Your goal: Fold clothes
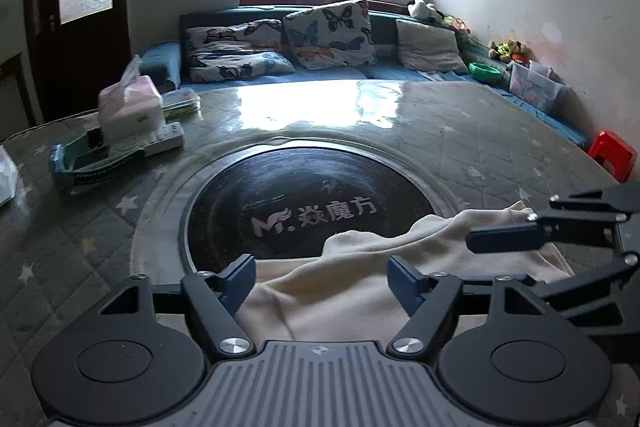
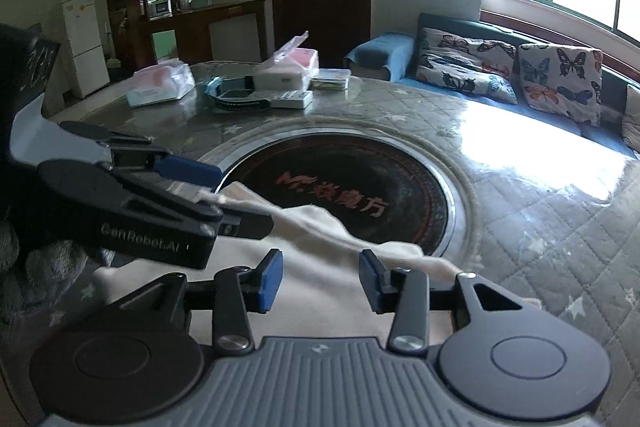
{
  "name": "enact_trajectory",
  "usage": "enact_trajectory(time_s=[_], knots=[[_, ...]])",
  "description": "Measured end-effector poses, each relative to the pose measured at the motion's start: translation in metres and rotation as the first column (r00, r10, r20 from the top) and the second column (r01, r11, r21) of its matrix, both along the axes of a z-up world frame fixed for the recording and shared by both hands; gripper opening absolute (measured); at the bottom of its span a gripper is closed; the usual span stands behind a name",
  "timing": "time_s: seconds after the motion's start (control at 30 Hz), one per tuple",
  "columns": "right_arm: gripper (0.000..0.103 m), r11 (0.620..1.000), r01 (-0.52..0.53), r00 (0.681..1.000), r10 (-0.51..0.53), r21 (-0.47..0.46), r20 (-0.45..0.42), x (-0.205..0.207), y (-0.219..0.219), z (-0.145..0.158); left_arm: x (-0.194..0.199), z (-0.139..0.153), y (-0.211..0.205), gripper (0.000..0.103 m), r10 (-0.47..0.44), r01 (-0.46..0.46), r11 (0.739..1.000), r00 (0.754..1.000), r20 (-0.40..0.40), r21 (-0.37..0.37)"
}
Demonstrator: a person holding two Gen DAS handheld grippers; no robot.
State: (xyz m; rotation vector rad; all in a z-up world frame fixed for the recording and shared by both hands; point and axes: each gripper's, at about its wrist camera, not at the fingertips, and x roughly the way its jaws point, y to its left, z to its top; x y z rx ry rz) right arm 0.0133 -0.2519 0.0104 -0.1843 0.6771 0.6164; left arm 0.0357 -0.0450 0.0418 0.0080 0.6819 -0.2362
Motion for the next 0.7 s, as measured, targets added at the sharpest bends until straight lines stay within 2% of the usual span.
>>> enact_trajectory(time_s=[0.07,0.43,0.5,0.63,0.7], knots=[[0.044,1.000,-0.008,1.000,0.008,0.002,0.001,-0.007,0.001,0.000,-0.006,0.001,0.003,0.086,0.014,-0.014,1.000,1.000,0.011,-0.002],[0.045,0.999,-0.052,0.999,0.052,0.010,0.001,-0.037,0.007,-0.002,-0.032,0.008,0.012,0.103,0.056,-0.056,0.998,0.997,0.056,-0.004],[0.062,0.998,-0.057,0.998,0.057,0.015,0.008,-0.043,0.007,-0.001,-0.035,0.010,0.012,0.103,0.059,-0.059,0.998,0.997,0.058,-0.002],[0.062,0.998,-0.059,0.998,0.059,0.024,0.015,-0.050,0.005,0.000,-0.039,0.010,0.012,0.103,0.068,-0.068,0.998,0.996,0.053,0.000],[0.066,0.998,-0.058,0.998,0.057,0.029,0.017,-0.053,0.004,0.000,-0.041,0.010,0.012,0.103,0.072,-0.072,0.997,0.996,0.050,0.000]])
